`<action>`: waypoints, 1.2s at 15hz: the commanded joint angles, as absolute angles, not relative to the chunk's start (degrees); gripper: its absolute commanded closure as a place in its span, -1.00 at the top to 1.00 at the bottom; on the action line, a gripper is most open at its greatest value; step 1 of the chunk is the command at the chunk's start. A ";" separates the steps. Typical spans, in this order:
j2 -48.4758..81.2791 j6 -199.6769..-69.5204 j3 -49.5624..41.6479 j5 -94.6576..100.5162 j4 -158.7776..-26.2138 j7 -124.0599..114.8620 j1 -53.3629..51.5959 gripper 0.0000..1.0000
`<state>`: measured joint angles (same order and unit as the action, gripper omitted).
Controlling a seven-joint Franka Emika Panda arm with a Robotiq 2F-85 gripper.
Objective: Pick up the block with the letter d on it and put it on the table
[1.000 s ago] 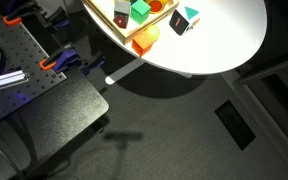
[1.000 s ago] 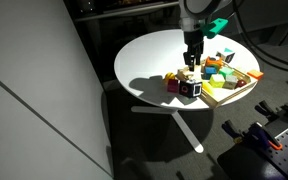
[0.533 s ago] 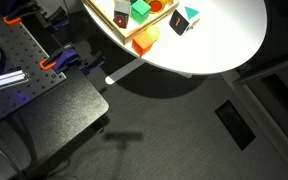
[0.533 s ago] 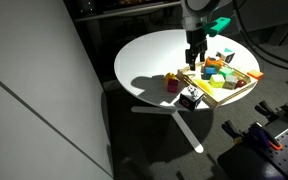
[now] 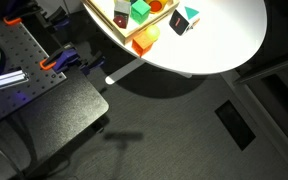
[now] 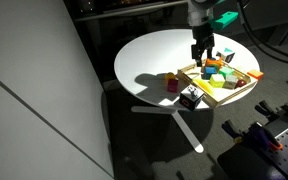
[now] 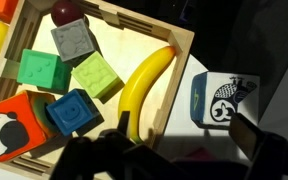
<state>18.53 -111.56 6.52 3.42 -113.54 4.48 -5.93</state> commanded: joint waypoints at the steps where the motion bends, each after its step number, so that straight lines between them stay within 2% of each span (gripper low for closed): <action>1: 15.00 -112.28 5.33 2.44 -115.38 3.06 -5.08 1.00; 12: 7.84 -126.14 2.69 1.03 -123.68 -2.55 -3.41 1.00; 18: 8.56 -126.37 2.55 1.80 -123.35 -2.61 -3.57 1.00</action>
